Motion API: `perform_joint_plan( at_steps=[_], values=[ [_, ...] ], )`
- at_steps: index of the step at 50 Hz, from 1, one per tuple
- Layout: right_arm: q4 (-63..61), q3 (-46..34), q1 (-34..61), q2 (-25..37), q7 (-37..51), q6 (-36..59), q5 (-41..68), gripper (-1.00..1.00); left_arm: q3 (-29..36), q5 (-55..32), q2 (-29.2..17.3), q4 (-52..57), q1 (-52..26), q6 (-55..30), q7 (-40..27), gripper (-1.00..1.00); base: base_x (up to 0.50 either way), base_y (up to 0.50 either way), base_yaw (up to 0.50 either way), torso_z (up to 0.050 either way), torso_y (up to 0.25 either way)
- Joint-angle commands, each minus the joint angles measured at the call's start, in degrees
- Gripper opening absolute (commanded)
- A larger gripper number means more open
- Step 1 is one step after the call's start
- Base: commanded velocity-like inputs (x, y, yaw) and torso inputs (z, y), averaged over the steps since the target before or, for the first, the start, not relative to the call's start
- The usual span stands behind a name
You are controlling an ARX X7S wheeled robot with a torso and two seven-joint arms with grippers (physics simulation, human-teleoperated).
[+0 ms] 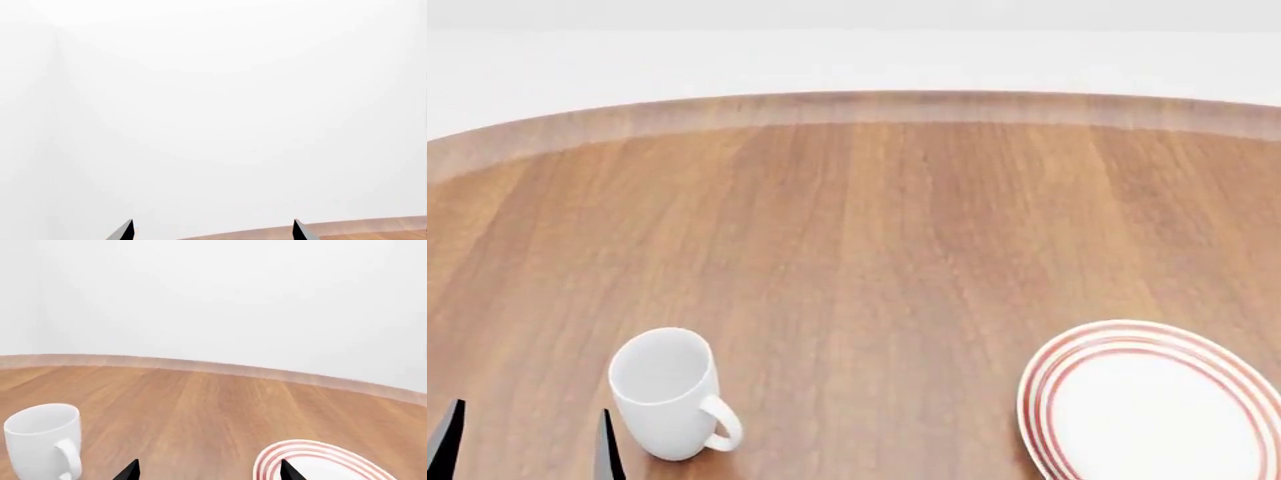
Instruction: Pick up the red mug and put it on the plate
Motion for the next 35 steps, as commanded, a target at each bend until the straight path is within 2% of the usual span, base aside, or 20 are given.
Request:
perform_joint_plan(
  at_steps=[1,10,19,35],
  values=[
    [-7.52,-0.45,-7.06,4.68,1.77,2.07,-3.30,1.00,0.35,-0.43,-0.19,0.09,-0.03,-0.18,0.04,1.00,0.00,0.00,0.00,0.000,0.000],
    [-8.95,0.24,-13.12,6.15,3.10,-2.16,-4.16,1.00,0.51,-0.51,-0.30,0.28,-0.01,-0.56,-0.13,1.00,0.00,0.00,0.00,0.000,0.000],
    [-6.69,-0.46,-19.59,8.15,2.34,-10.67,-4.92,1.00,0.69,-0.45,-0.42,0.26,-0.07,-0.50,-0.29,1.00,0.00,0.00,0.00,0.000,0.000],
    [-0.19,-2.46,-23.67,8.54,2.27,-19.95,-7.23,1.00,0.90,-0.46,-0.54,0.17,-0.15,-0.34,-0.72,1.00,0.00,0.00,0.00,0.000,0.000]
  ],
)
